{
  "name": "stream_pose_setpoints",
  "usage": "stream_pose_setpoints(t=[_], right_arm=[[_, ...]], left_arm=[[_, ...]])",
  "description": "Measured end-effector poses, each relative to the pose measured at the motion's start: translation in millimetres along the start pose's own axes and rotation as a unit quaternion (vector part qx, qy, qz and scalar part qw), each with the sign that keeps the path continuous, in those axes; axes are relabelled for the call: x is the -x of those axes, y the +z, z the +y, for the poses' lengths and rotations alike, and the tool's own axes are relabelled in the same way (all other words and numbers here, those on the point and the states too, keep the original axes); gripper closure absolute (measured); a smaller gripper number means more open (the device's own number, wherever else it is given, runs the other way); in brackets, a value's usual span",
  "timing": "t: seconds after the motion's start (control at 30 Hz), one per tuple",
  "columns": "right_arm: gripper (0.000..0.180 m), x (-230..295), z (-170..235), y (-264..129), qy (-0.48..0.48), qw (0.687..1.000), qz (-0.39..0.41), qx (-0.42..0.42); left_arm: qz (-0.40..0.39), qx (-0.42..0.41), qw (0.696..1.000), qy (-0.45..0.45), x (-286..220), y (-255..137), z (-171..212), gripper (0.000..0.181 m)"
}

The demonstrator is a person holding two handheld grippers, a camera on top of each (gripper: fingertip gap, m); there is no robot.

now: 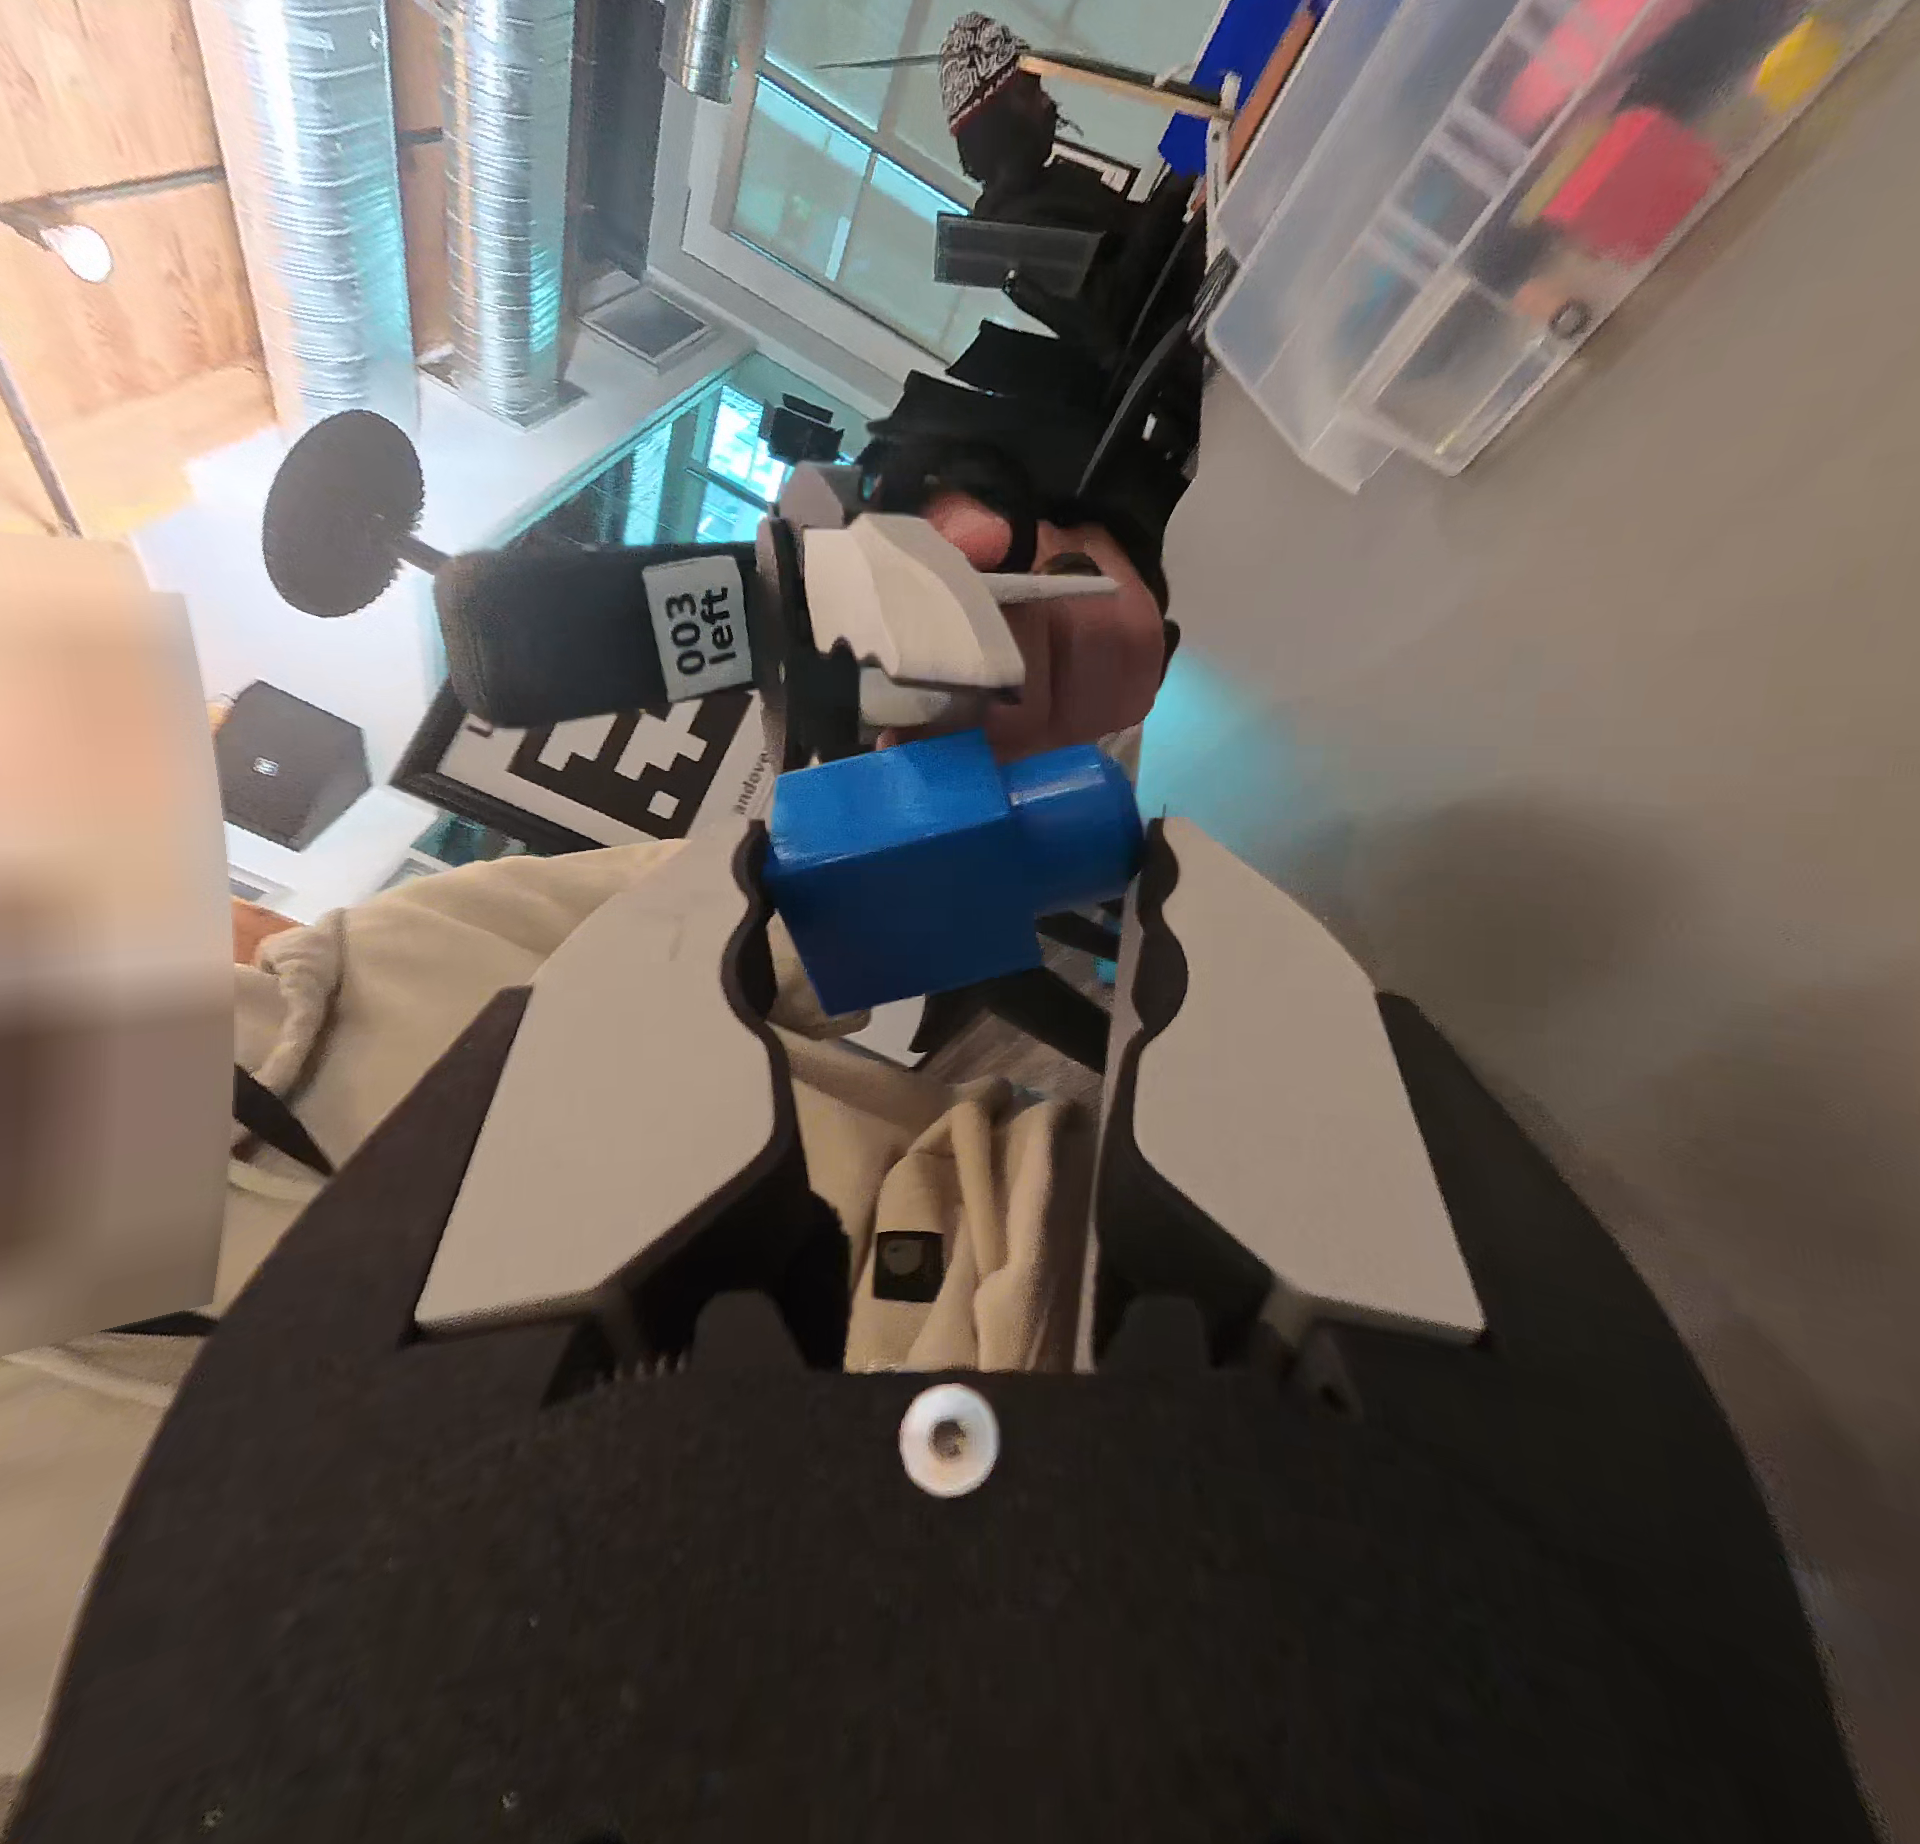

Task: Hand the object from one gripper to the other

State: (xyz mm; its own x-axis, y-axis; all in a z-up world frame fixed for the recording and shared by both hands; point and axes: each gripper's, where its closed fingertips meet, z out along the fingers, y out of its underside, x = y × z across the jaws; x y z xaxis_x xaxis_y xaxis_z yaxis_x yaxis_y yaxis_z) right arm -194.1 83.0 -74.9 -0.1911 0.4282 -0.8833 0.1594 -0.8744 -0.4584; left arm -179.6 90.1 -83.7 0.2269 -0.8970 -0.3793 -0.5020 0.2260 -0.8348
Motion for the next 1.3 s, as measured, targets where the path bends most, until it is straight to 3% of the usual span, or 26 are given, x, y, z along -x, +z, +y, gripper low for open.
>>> stream_pose_setpoints(t=[0.07,0.23,0.37,0.5,0.8,1.03,1.13,1.23,1.3], right_arm=[[0.112,-2,4,3,0.022,1.000,-0.004,0.007],[0.112,-3,5,1,0.015,1.000,-0.018,0.001],[0.105,-7,-2,-9,-0.089,0.995,0.045,-0.010],[0.105,-9,-17,-22,-0.200,0.972,0.114,-0.040],[0.115,5,-20,-22,-0.359,0.922,0.138,-0.041],[0.122,10,-14,-8,-0.394,0.910,0.124,-0.027],[0.144,9,-10,-7,-0.392,0.912,0.122,-0.016],[0.144,7,-11,-10,-0.389,0.912,0.133,-0.010],[0.144,7,-19,-16,-0.385,0.911,0.146,-0.031]], left_arm=[[0.004,0.005,1.000,0.020,-5,2,1,0.140],[0.003,0.018,0.999,0.040,-5,3,2,0.142],[-0.021,0.001,1.000,0.007,10,-3,-1,0.143],[-0.007,-0.037,0.995,-0.094,26,-11,-1,0.143],[0.087,-0.071,0.972,-0.209,19,-14,-3,0.143],[0.208,-0.080,0.930,-0.291,-2,-5,-10,0.143],[0.223,-0.079,0.920,-0.314,-6,-1,-11,0.142],[0.218,-0.081,0.915,-0.328,-5,2,-9,0.141],[0.191,-0.070,0.923,-0.327,0,4,-2,0.125]])
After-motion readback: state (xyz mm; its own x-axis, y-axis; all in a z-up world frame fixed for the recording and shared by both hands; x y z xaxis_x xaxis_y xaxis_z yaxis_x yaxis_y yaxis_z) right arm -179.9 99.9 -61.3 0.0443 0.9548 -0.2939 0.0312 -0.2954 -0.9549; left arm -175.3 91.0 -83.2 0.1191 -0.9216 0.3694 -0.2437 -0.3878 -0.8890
